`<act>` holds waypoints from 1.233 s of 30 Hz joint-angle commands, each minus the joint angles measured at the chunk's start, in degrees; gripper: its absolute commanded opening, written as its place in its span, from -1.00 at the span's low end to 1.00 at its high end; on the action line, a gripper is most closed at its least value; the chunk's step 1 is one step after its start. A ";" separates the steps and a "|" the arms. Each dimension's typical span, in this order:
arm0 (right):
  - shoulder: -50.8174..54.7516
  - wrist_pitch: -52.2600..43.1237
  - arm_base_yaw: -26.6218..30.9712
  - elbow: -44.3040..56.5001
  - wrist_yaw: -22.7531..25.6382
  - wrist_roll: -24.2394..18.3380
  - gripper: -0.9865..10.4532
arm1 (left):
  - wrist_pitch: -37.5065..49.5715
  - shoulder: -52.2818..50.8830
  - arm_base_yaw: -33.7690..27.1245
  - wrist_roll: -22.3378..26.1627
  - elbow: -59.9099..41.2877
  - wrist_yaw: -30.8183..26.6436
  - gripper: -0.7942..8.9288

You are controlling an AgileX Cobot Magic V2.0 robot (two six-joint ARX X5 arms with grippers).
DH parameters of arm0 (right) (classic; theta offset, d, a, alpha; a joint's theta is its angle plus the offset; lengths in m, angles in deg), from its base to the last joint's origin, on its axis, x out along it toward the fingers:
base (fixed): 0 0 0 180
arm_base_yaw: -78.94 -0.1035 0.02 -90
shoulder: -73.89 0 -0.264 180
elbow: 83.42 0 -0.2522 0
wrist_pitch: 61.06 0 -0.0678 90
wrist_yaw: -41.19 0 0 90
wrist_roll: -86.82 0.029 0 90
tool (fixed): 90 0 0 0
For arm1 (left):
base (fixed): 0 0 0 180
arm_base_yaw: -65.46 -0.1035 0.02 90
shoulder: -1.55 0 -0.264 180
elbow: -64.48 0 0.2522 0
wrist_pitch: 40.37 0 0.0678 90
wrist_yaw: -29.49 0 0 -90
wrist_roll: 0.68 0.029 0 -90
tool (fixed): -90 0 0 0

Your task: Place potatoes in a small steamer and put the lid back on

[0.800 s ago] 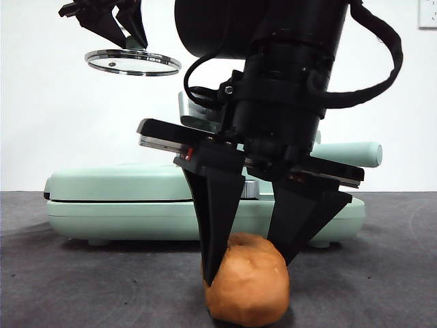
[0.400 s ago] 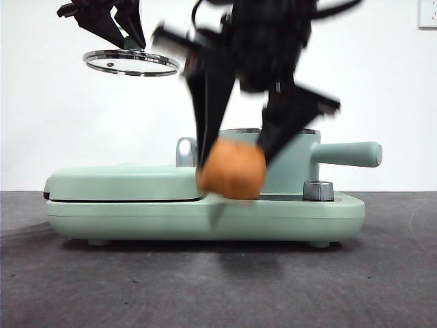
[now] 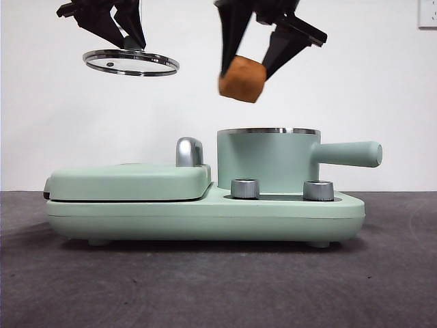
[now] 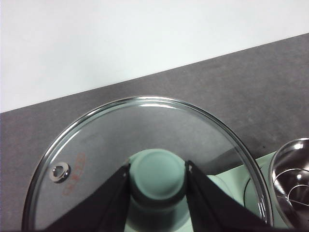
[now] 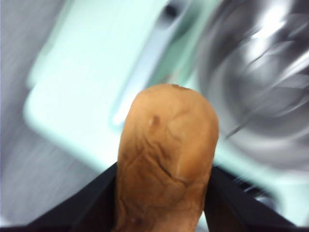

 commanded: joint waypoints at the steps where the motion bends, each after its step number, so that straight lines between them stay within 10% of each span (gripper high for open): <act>1: -5.73 2.71 1.79 -7.76 0.22 -3.80 -0.53 | 1.84 -0.28 0.11 -0.55 1.81 -0.02 -0.61; 25: -21.64 9.81 7.96 -19.04 3.04 -7.96 -0.52 | 1.86 -0.28 0.11 -0.81 1.81 0.00 -0.61; 37: -21.18 11.19 8.07 -20.98 3.02 -8.17 -0.13 | 1.81 -0.28 0.11 -2.08 1.81 0.00 -0.61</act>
